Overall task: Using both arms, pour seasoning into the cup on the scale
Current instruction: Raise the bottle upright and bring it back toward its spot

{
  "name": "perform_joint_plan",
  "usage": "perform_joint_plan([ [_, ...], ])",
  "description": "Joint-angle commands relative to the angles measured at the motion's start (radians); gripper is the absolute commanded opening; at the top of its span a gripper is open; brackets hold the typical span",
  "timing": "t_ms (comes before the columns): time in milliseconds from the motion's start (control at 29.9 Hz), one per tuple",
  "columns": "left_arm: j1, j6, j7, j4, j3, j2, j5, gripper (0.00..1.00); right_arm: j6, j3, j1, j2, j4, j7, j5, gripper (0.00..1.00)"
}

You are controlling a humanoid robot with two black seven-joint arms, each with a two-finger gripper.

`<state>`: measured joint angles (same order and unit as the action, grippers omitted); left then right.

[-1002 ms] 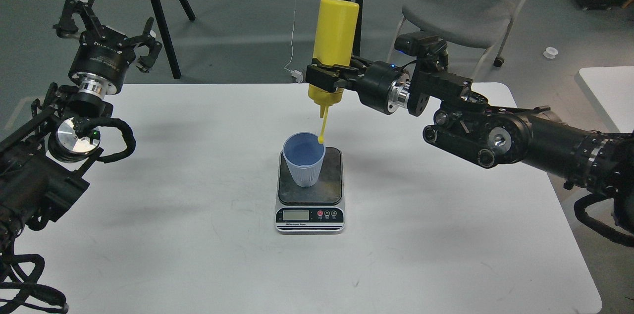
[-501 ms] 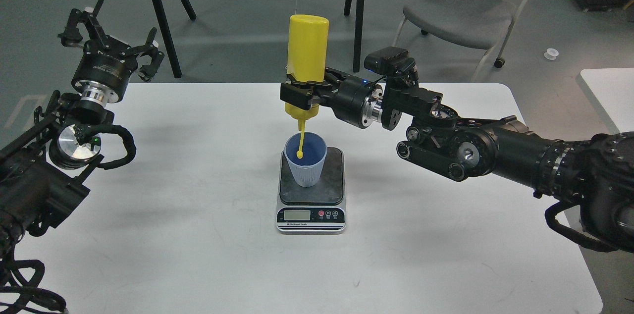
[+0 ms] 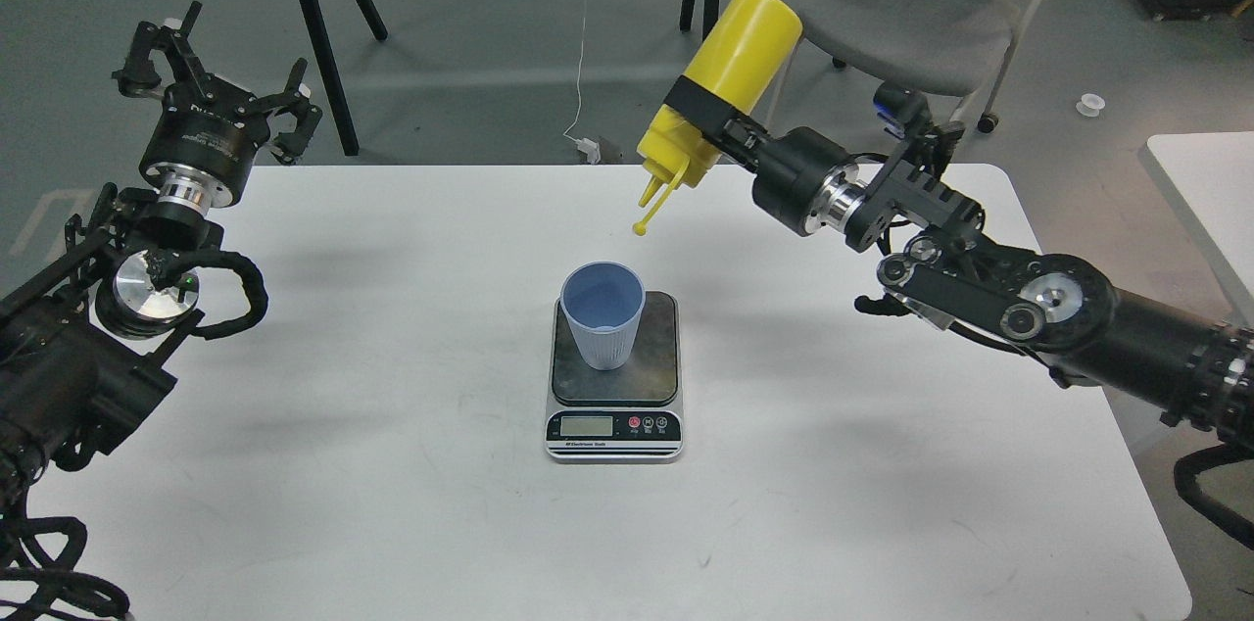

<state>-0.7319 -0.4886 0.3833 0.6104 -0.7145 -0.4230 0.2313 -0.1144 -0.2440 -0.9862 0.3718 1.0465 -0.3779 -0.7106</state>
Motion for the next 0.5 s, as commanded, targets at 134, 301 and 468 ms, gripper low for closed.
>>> perform_joint_plan([
  [134,-0.001,0.0,-0.02,0.002,0.003,0.003,-0.001,1.0,0.191,-0.205,0.092,0.122,0.009,0.019,0.347,0.32],
  [301,0.0,0.0,-0.02,0.002,0.001,-0.003,-0.001,1.0,0.277,-0.305,0.239,0.133,0.013,0.056,0.733,0.32],
  [468,0.0,0.0,-0.02,0.002,0.003,-0.002,-0.001,1.0,0.338,-0.351,0.314,0.124,0.058,0.071,0.925,0.32],
])
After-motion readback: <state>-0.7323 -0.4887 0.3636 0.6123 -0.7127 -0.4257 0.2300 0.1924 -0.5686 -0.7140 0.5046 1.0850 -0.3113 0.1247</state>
